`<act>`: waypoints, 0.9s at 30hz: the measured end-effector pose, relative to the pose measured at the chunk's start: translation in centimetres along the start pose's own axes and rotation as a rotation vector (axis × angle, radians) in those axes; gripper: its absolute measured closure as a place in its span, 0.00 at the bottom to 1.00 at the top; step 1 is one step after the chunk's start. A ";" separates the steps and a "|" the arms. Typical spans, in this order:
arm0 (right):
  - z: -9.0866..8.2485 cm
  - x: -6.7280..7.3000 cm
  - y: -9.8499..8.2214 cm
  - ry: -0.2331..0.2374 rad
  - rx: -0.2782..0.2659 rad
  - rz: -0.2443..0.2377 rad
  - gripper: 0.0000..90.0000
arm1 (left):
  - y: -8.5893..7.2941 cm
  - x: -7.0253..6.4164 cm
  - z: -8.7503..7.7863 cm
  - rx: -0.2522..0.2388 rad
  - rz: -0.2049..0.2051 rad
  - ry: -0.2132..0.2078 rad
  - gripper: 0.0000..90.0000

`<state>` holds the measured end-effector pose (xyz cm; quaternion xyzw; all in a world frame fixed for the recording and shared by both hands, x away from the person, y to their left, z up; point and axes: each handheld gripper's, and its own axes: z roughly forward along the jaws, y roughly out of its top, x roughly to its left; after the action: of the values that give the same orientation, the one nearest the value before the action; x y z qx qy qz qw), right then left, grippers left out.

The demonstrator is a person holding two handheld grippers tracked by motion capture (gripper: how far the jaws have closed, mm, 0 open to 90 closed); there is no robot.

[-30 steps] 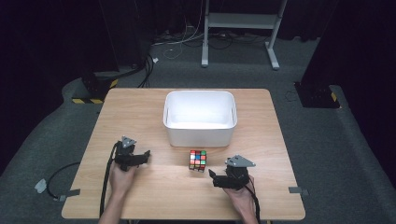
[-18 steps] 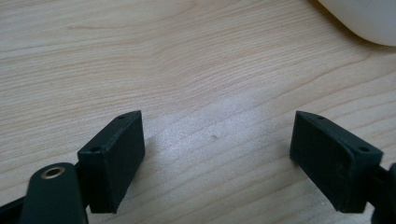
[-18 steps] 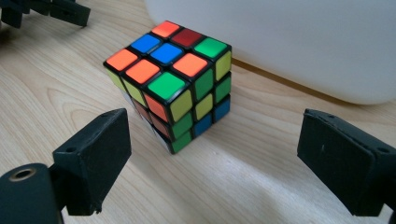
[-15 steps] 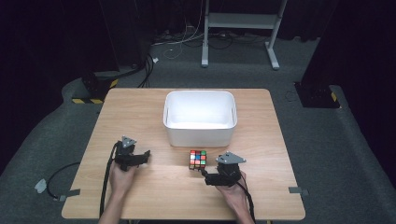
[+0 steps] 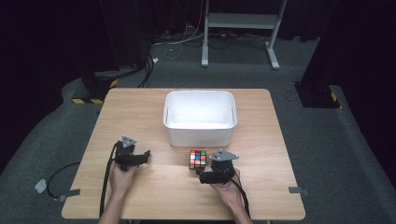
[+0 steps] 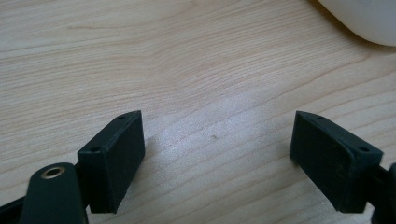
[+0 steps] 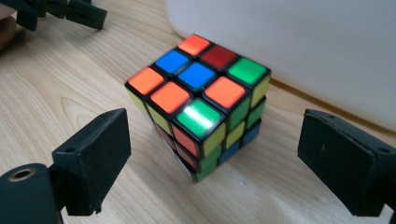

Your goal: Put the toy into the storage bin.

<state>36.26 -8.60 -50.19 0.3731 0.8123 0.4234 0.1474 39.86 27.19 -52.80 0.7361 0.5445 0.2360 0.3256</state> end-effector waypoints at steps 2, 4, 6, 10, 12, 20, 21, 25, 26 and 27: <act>0.1 0.2 0.4 0.004 -0.003 -0.011 0.10 | 0.0 0.0 0.0 0.000 -0.001 -0.001 0.20; 0.2 0.3 0.7 0.010 -0.006 -0.020 0.10 | 0.0 0.0 0.0 0.000 0.000 -0.001 0.20; 0.3 0.3 0.9 0.014 -0.008 -0.016 0.10 | 0.0 0.0 0.0 0.000 0.000 0.000 0.20; 1.1 0.6 1.3 0.020 0.010 -0.016 0.10 | 0.0 0.0 0.0 0.000 0.000 0.000 0.20; 1.3 0.7 1.5 0.020 0.013 -0.014 0.10 | 0.0 0.0 0.0 0.000 0.000 0.000 0.20; 2.2 1.1 2.2 0.003 0.016 -0.017 0.10 | 0.0 0.0 0.0 0.000 0.000 -0.001 0.20; 2.3 1.1 2.3 0.001 0.014 -0.022 0.10 | 0.0 0.0 0.0 0.000 0.000 -0.001 0.20; 2.8 1.3 2.3 -0.005 0.030 -0.028 0.10 | 0.0 0.0 0.0 0.000 0.000 -0.001 0.20; 3.0 1.2 2.3 -0.006 0.036 -0.033 0.10 | 0.0 0.0 0.0 0.000 0.001 -0.001 0.20; 3.1 1.2 2.2 -0.006 0.040 -0.029 0.10 | 0.0 0.0 0.0 0.000 0.001 -0.001 0.20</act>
<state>38.22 -5.07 -50.20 0.3656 0.8254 0.4036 0.1484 39.89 27.18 -52.80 0.7365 0.5441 0.2355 0.3257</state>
